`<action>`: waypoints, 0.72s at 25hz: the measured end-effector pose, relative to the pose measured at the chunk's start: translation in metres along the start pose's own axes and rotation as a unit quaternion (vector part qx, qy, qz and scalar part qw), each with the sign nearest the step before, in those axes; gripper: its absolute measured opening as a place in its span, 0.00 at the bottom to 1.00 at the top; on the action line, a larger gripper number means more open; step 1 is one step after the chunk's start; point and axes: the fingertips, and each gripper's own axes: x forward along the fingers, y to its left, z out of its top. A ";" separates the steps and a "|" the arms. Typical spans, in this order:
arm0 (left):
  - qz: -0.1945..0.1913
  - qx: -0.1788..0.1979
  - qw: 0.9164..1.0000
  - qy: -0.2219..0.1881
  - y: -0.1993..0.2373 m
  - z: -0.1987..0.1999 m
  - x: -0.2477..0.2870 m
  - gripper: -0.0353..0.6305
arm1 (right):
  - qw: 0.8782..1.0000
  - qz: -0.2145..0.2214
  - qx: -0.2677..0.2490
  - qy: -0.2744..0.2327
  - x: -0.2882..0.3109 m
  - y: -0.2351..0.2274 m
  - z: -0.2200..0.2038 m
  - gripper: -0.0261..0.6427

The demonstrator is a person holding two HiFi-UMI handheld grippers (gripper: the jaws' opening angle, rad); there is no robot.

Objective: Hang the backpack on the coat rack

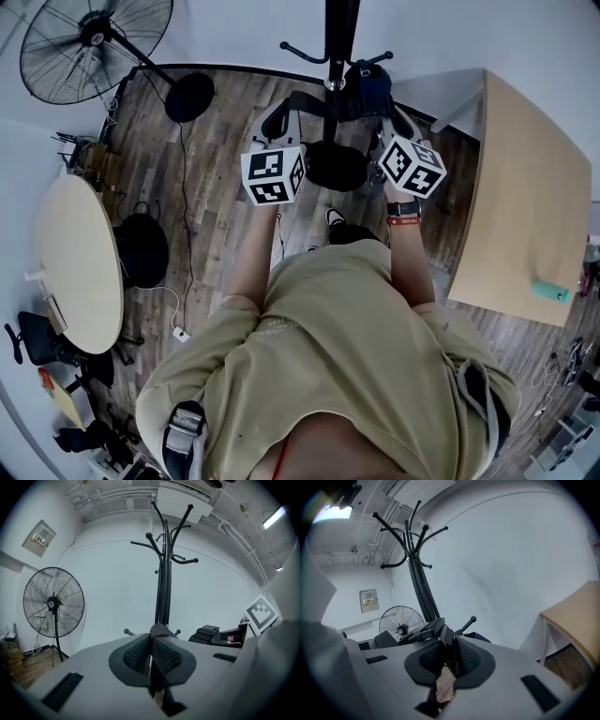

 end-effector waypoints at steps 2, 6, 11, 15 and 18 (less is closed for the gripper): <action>0.003 0.000 1.000 0.003 0.004 0.000 0.008 0.09 | 1.000 -0.005 0.007 0.004 0.008 -0.008 0.000 0.11; 0.011 -0.002 1.000 0.018 0.013 -0.010 0.025 0.09 | 1.000 -0.012 0.010 0.022 0.026 -0.021 -0.008 0.11; 0.028 -0.015 0.999 0.041 0.023 -0.030 0.040 0.09 | 0.999 -0.009 0.008 0.050 0.042 -0.029 -0.025 0.11; 0.038 -0.016 0.998 0.052 0.028 -0.040 0.045 0.09 | 0.998 -0.008 0.006 0.066 0.049 -0.034 -0.036 0.11; 0.045 -0.025 0.997 0.064 0.031 -0.053 0.047 0.09 | 0.997 -0.007 0.000 0.080 0.051 -0.037 -0.047 0.11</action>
